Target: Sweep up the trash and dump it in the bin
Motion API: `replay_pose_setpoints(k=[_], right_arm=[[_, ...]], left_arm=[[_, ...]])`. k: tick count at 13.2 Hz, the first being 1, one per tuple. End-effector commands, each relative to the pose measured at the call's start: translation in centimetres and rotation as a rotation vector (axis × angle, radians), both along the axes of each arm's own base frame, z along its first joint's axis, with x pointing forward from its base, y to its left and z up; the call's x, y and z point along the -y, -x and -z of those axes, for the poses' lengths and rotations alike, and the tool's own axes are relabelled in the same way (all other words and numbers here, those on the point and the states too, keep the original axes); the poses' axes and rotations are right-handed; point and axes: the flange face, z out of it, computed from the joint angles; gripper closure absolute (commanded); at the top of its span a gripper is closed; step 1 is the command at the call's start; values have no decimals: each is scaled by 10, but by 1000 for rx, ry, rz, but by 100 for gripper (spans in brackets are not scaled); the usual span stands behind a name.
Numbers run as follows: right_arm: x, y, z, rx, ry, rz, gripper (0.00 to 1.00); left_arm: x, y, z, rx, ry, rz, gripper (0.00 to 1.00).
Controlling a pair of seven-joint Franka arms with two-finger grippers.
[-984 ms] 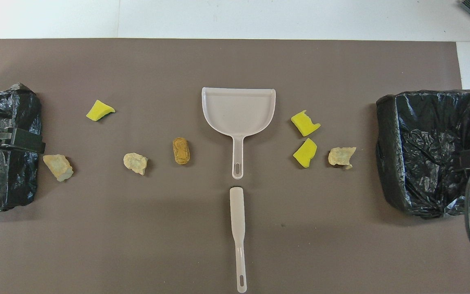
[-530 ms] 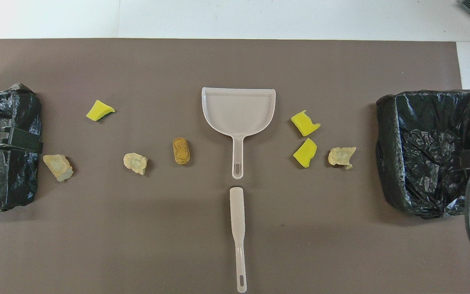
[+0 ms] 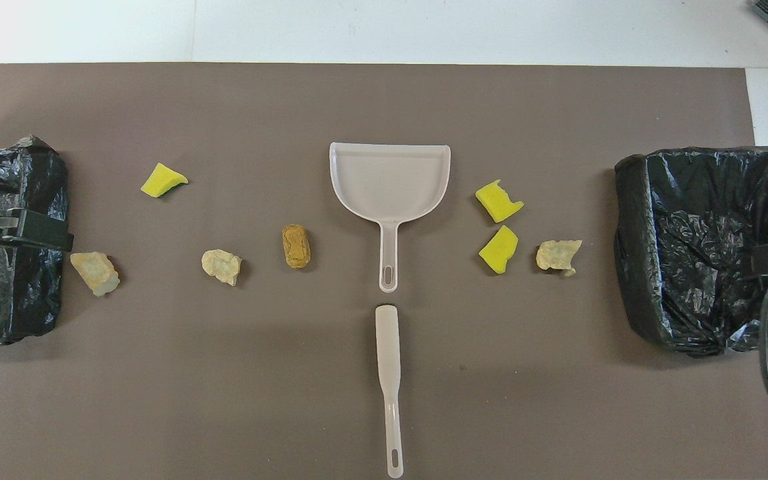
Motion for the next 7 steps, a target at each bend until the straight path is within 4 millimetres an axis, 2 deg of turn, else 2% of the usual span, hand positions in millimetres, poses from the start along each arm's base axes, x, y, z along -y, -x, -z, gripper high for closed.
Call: replay_pose_setpoints(k=[1, 4, 7], right_arm=[[0, 5, -3, 9, -24, -4, 0], [0, 5, -2, 7, -24, -4, 0], [0, 5, -2, 7, -24, -4, 0]], left_arm=[[8, 8, 8, -13, 12, 20, 0], [25, 21, 19, 9, 46, 47, 0], [55, 30, 37, 22, 66, 97, 0]])
